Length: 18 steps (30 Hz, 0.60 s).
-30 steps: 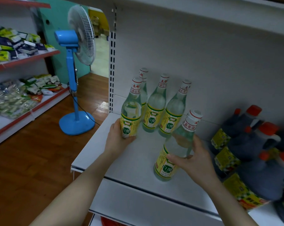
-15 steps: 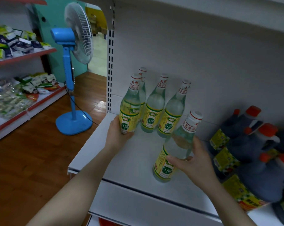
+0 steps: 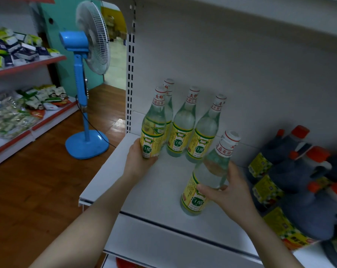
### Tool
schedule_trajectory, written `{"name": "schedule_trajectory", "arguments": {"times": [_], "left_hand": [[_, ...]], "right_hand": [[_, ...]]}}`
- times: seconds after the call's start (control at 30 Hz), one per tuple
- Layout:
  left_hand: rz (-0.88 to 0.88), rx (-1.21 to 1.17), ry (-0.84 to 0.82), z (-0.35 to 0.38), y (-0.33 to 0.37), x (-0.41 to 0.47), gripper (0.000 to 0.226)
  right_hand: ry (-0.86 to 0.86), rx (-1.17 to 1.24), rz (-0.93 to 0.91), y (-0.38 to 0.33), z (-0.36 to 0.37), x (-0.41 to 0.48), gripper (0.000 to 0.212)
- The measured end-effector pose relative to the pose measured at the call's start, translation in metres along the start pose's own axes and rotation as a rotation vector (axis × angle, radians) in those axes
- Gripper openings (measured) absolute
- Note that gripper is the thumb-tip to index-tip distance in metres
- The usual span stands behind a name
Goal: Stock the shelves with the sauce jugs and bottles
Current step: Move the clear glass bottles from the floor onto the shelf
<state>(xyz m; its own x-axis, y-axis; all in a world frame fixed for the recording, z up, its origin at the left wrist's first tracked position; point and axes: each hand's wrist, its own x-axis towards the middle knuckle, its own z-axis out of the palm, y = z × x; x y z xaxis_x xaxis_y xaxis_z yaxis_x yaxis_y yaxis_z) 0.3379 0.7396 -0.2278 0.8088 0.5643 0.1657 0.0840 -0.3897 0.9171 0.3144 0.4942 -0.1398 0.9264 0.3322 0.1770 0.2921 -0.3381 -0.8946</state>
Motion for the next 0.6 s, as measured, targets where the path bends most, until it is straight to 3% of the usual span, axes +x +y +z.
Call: {"name": "schedule_trajectory", "arguments": {"times": [0.6], "left_hand": [[-0.012,0.028,0.038,0.0045,-0.0071,-0.0021,0.053]], "right_hand": [[-0.035,0.01,0.015,0.0025,-0.0003,0.0005,0.071]]}}
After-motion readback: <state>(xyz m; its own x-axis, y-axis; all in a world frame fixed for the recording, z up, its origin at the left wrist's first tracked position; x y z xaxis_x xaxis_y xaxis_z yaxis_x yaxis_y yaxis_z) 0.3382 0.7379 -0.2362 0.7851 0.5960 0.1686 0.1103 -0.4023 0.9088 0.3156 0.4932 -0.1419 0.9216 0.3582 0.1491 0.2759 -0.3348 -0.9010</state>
